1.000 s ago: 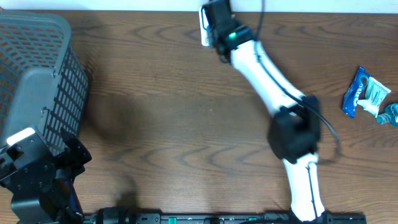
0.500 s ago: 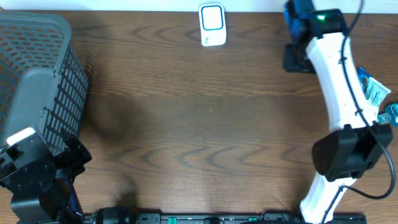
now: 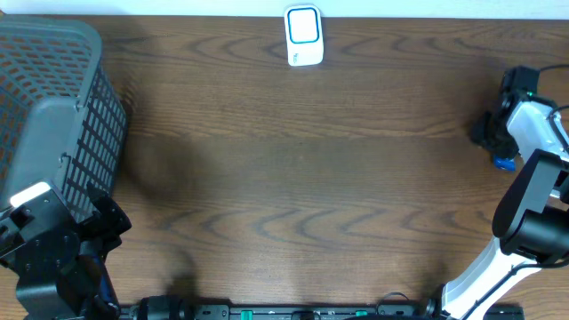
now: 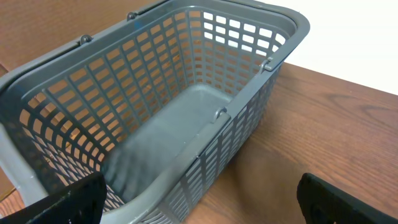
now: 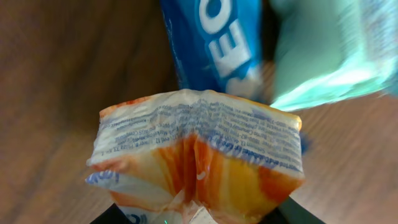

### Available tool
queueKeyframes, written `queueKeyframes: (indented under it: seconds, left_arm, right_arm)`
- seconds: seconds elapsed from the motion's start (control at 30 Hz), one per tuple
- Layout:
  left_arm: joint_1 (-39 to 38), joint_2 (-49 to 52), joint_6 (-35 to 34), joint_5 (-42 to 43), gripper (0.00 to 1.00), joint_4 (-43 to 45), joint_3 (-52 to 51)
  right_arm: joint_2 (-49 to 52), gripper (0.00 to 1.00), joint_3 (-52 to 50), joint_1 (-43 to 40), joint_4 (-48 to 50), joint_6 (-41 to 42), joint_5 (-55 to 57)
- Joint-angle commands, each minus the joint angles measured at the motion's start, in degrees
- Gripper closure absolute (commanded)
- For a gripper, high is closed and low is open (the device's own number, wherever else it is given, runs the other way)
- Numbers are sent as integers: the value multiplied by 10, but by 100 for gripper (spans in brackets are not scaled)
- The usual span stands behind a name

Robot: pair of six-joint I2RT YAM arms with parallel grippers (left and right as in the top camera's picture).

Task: Scan the item barcode
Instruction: 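Carry the Kleenex pack to the right table edge and release it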

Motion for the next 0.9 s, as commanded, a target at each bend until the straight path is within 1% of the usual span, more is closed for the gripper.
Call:
queueKeyframes:
  seconds: [0.0,0.1,0.23,0.43,0.47,0.5,0.53,0.57,0.73,0.87]
  left_arm:
    - [2,-1,-3,-2,2,-2,-1]
    - [2,-1,-3,-2,2,-2,-1]
    - [2,-1,-3,-2,2,-2,-1]
    - [2,-1,-3,-2,2,-2,-1]
    - [2,-1,-3,-2,2,-2,-1]
    - [2,-1,-3,-2,2,-2,-1]
    - [2,-1,-3,-2,2,-2,-1]
    - [2,-1,-3,-2,2,-2,-1]
    - [2,-1,-3,-2,2,-2,-1]
    - [2,-1,-3,-2,3,-2,-1]
  right_arm:
    - [0,61,-40,-2,13,25,-23]
    - [0,59,-52,-5,17,27,5]
    - [0,59,-52,-28,13,53,107]
    - [0,59,-52,-96,17,57,110]
    - [0,52,-52,-104,19,58,96]
    - [0,40,-52,-106,20,58,81]
    - [0,5,-52,-107,18,57,50]
    - [-2,1,-50,-97,6,66,20]
    - [-25,1,-50,-58,-34,150,-10]
    - [-81,1,-50,2,-41,212,-27]
